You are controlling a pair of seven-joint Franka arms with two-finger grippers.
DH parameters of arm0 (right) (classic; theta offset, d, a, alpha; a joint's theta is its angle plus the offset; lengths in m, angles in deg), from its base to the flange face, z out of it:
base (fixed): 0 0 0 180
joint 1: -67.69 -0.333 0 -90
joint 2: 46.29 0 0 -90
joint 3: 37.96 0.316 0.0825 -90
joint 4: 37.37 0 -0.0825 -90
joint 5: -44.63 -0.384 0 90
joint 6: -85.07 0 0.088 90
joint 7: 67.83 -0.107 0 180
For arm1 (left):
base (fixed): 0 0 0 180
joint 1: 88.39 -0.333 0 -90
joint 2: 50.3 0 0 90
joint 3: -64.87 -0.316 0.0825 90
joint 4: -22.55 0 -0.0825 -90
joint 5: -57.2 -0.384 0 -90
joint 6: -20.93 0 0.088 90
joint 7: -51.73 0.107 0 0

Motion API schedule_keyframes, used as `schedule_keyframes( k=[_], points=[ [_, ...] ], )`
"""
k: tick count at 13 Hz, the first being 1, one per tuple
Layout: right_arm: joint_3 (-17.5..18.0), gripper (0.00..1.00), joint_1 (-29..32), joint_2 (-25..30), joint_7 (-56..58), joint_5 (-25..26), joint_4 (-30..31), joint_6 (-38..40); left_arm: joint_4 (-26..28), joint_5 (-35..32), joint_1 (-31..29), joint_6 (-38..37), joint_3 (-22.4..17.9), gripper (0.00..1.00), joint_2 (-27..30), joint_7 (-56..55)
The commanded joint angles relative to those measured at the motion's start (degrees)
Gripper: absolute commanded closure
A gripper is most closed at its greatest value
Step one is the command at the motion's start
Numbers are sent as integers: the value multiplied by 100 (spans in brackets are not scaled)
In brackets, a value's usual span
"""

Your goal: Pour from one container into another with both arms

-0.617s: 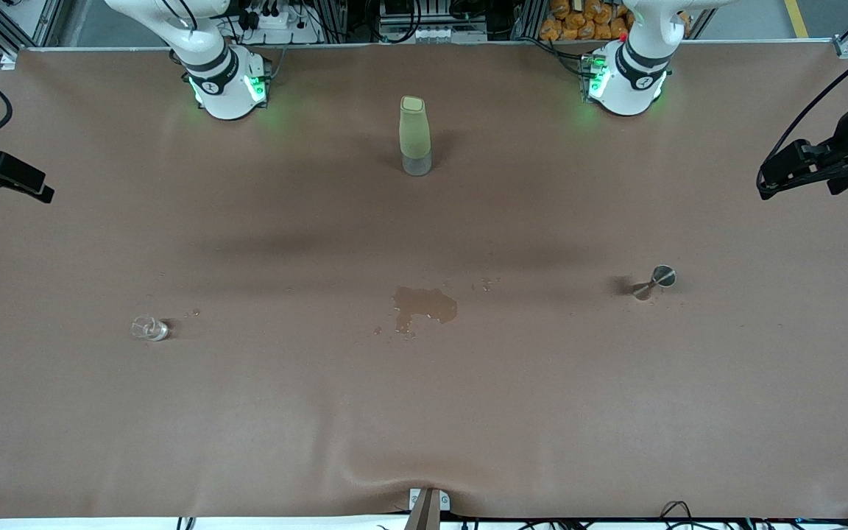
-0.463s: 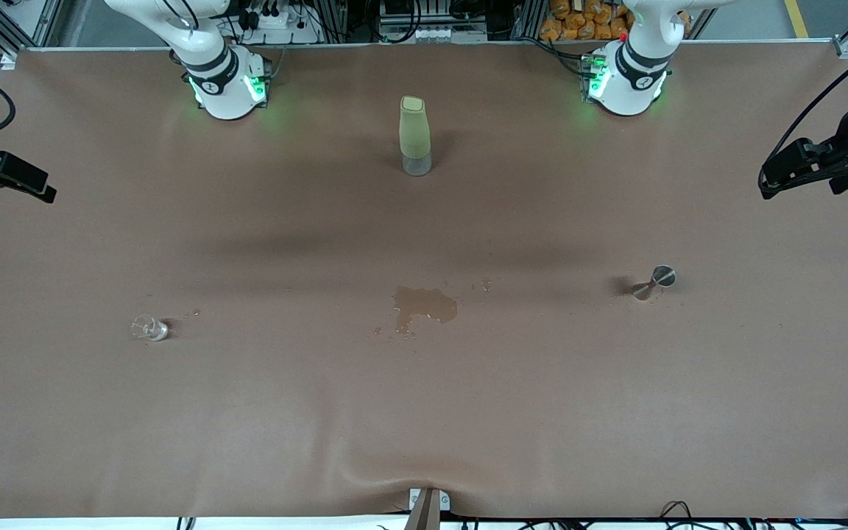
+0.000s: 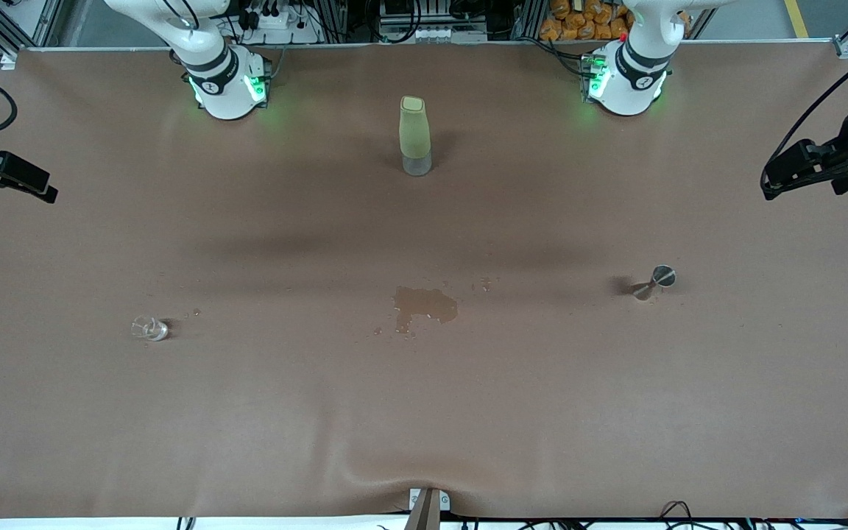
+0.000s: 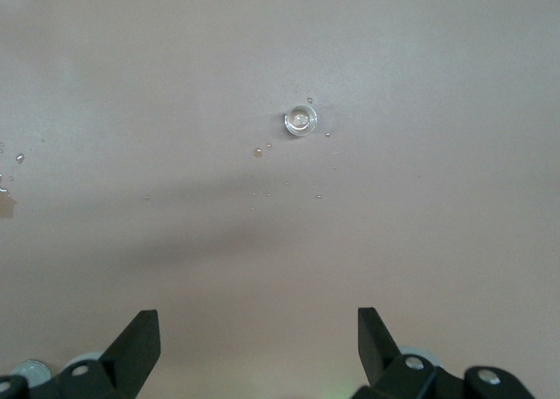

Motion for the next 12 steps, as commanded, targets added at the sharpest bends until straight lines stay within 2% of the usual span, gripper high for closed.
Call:
schedule_keyframes(
  k=[1,5,7,9,10,12],
  points=[
    [-45,0,-87,40,-24,83,-20,6,258,182,-326,-76,12,0,-32,702],
    [-45,0,132,-39,229,4,-11,-205,812,612,-756,406,12,0,-41,1405],
    [-80,0,203,-119,860,-22,-11,-301,1128,919,-1028,748,12,0,-59,2169],
    [-107,0,526,-171,1555,-267,-11,-346,1514,1419,-1397,1022,12,0,-67,2671],
    [-116,0,737,-276,1976,-451,-11,-355,1716,1683,-1564,1188,12,0,-76,3152],
    [-107,0,1220,-539,2985,-706,-11,-503,1999,2306,-2012,1654,12,0,-347,4782]
  ],
)
